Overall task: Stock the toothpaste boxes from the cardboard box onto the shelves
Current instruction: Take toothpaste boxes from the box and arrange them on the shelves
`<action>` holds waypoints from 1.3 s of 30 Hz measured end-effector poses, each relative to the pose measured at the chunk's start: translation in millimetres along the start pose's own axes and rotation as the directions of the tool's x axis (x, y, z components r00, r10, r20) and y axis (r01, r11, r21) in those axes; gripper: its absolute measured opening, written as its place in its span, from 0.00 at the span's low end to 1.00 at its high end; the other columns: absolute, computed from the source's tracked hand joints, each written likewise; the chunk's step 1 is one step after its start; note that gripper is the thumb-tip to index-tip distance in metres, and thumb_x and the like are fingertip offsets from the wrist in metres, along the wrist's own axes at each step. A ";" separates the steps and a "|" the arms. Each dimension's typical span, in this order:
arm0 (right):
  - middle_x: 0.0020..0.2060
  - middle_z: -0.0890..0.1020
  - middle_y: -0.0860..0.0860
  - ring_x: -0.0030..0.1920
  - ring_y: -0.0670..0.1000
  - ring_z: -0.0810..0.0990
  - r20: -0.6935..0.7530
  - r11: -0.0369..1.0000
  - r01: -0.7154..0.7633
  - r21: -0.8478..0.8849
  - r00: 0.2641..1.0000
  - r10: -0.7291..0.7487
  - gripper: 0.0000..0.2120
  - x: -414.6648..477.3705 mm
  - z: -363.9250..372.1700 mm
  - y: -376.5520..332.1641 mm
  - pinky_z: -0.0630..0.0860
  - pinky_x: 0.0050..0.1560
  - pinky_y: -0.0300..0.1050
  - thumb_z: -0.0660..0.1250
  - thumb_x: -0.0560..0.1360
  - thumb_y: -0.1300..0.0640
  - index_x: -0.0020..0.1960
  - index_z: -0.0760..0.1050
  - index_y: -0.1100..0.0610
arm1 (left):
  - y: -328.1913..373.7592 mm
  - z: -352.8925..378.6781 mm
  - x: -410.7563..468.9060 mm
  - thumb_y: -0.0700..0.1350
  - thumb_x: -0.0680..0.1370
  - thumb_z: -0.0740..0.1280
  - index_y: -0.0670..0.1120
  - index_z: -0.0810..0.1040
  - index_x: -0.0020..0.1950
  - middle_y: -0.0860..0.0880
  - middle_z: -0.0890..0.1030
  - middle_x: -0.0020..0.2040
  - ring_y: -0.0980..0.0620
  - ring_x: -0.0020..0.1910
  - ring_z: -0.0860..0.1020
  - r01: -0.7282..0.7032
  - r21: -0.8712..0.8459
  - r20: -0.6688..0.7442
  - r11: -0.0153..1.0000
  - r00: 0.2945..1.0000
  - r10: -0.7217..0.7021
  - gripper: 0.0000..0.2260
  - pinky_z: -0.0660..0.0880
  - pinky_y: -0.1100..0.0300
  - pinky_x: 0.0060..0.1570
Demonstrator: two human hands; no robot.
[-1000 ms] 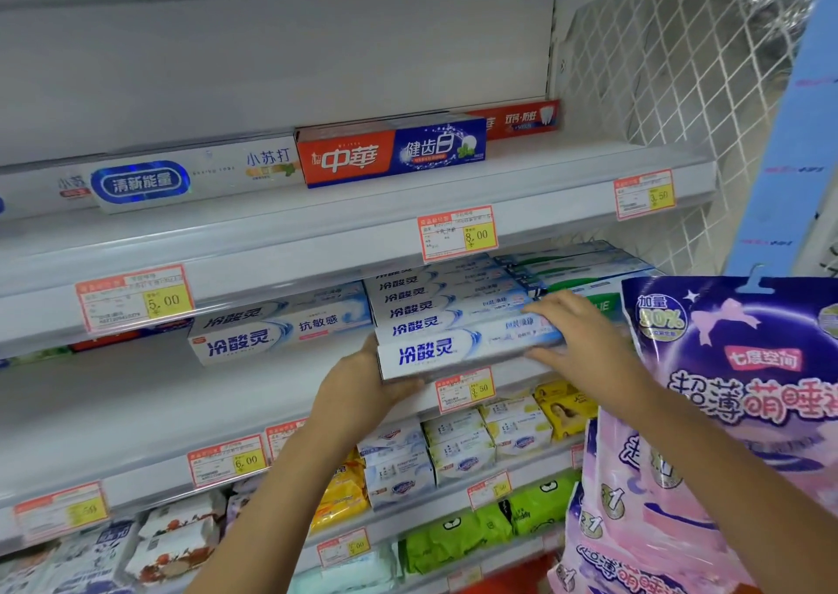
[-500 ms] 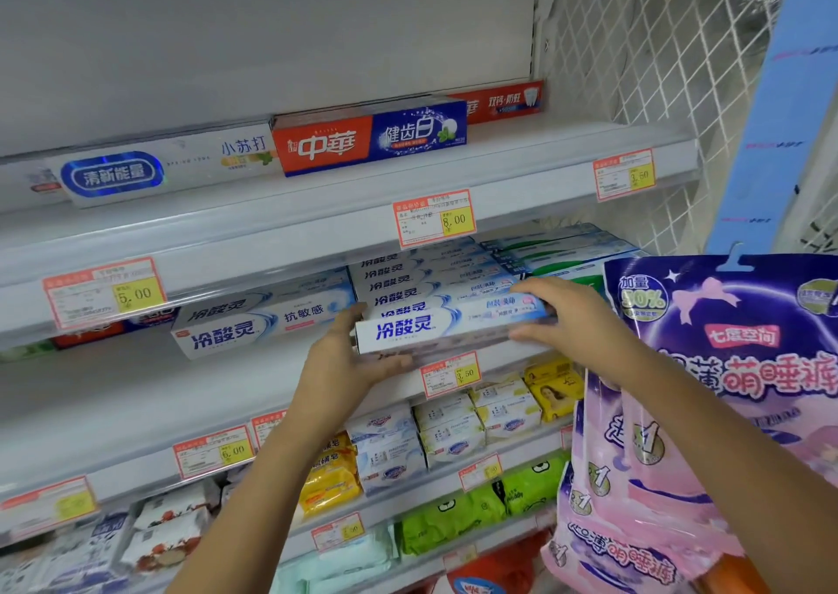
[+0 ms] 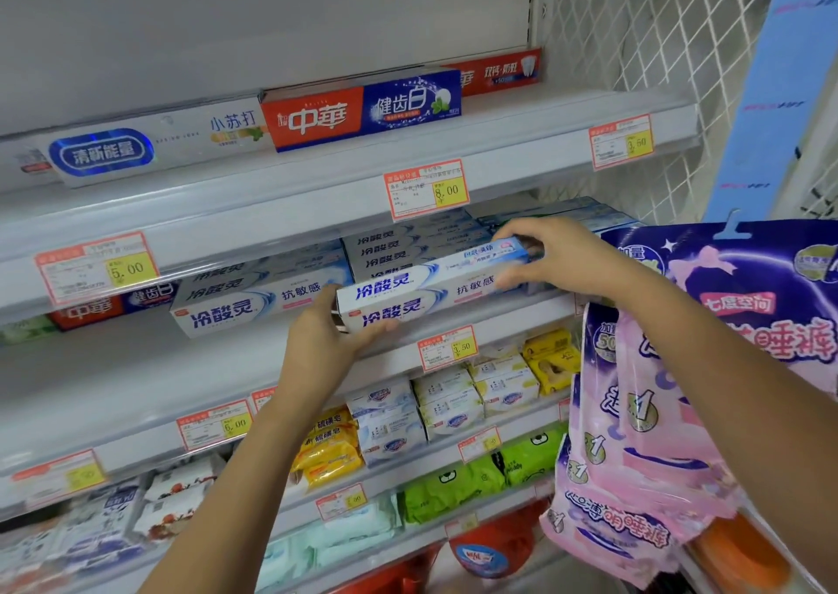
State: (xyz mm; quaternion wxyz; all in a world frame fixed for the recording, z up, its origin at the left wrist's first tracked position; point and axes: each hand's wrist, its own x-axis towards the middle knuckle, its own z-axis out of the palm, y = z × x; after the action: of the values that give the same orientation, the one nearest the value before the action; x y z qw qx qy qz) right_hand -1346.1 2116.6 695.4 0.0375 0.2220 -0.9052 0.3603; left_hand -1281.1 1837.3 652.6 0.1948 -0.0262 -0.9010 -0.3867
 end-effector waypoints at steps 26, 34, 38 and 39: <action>0.63 0.75 0.57 0.57 0.56 0.74 -0.136 0.976 -0.083 -0.199 0.989 0.057 0.18 89.8 27.3 7.6 0.68 0.52 0.43 0.63 0.78 0.57 0.68 0.69 0.57 | -9.6 32.7 59.6 0.39 0.77 0.62 0.43 0.73 0.63 0.49 0.80 0.52 0.51 0.47 0.77 0.103 -0.127 -0.077 0.986 0.991 -0.114 0.14 0.75 0.59 0.45; 0.50 0.76 0.55 0.46 0.50 0.75 -0.448 0.990 -0.007 -0.142 0.892 -0.058 0.12 35.7 61.8 -14.5 0.72 0.49 0.41 0.67 0.76 0.58 0.58 0.75 0.60 | -2.3 19.4 5.0 0.44 0.79 0.63 0.45 0.71 0.67 0.49 0.76 0.63 0.54 0.62 0.73 -0.052 -0.103 -0.177 0.993 0.984 0.033 0.16 0.70 0.63 0.57; 0.30 0.73 0.47 0.32 0.48 0.72 -0.399 0.999 0.016 -0.035 0.916 -0.029 0.13 -28.1 102.0 -34.6 0.70 0.35 0.45 0.66 0.76 0.47 0.40 0.69 0.55 | -18.3 23.0 -60.4 0.49 0.79 0.63 0.50 0.77 0.43 0.52 0.80 0.47 0.61 0.47 0.77 -0.194 -0.167 -0.163 0.967 0.972 0.167 0.07 0.73 0.65 0.46; 0.27 0.72 0.48 0.29 0.50 0.71 -0.387 1.000 0.015 -0.028 0.922 -0.024 0.16 -42.1 115.3 -35.4 0.68 0.33 0.45 0.66 0.76 0.45 0.37 0.67 0.55 | -28.7 25.7 -74.8 0.51 0.79 0.63 0.50 0.74 0.36 0.51 0.79 0.42 0.58 0.42 0.77 -0.204 -0.166 -0.132 0.965 0.974 0.183 0.12 0.72 0.65 0.42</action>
State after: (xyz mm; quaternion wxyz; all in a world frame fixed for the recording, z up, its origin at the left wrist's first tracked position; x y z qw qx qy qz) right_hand -1282.5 2032.6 623.2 0.2219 0.1549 -0.8821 0.3856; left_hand -1226.2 1843.2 589.0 0.2804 -0.1091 -0.8430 -0.4459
